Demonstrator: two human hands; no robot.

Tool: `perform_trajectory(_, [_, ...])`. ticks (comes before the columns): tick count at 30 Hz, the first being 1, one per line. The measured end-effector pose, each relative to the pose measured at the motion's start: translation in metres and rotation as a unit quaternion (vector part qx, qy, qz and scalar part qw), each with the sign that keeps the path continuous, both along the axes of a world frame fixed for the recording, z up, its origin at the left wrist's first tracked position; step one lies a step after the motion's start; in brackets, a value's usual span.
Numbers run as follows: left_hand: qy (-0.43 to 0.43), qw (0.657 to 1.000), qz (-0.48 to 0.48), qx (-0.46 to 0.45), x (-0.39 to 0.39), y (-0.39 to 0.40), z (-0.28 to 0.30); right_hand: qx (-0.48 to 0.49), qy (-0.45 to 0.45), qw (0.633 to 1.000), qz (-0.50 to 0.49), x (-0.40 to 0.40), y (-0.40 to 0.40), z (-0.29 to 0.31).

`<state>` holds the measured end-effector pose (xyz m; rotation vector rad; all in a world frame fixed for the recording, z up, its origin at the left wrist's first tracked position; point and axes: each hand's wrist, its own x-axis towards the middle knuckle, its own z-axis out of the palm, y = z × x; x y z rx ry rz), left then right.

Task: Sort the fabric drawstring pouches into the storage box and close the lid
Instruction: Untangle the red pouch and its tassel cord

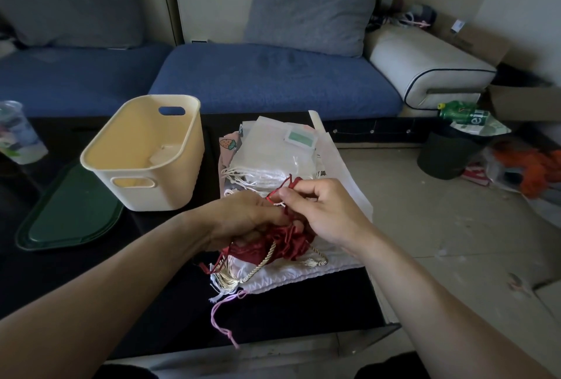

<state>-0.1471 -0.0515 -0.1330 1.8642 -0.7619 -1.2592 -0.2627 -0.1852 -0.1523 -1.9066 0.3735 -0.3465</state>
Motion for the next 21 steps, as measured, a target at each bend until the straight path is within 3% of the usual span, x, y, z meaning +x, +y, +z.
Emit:
perform_trajectory(4, [-0.156,0.987,-0.023,-0.03,-0.001,-0.001,0.001,0.002,0.009,1.0,-0.014,0.0,0.0,-0.003])
perform_trajectory(9, [-0.264,0.96,0.02,-0.087,-0.008,0.0,-0.003,0.073,0.047,0.995,-0.057,0.0,0.001,-0.003])
perform_trajectory(13, [-0.449,0.87,0.074,-0.188,-0.02,0.0,-0.008,0.184,0.044,0.978,-0.091,0.003,-0.001,0.001])
perform_trajectory(16, [-0.519,0.813,0.07,-0.255,-0.019,0.001,-0.015,0.254,0.036,0.962,-0.099,0.005,-0.002,0.006])
perform_trajectory(21, [-0.563,0.775,0.012,-0.287,-0.013,-0.001,-0.02,0.248,0.041,0.962,-0.108,0.008,-0.003,0.002])
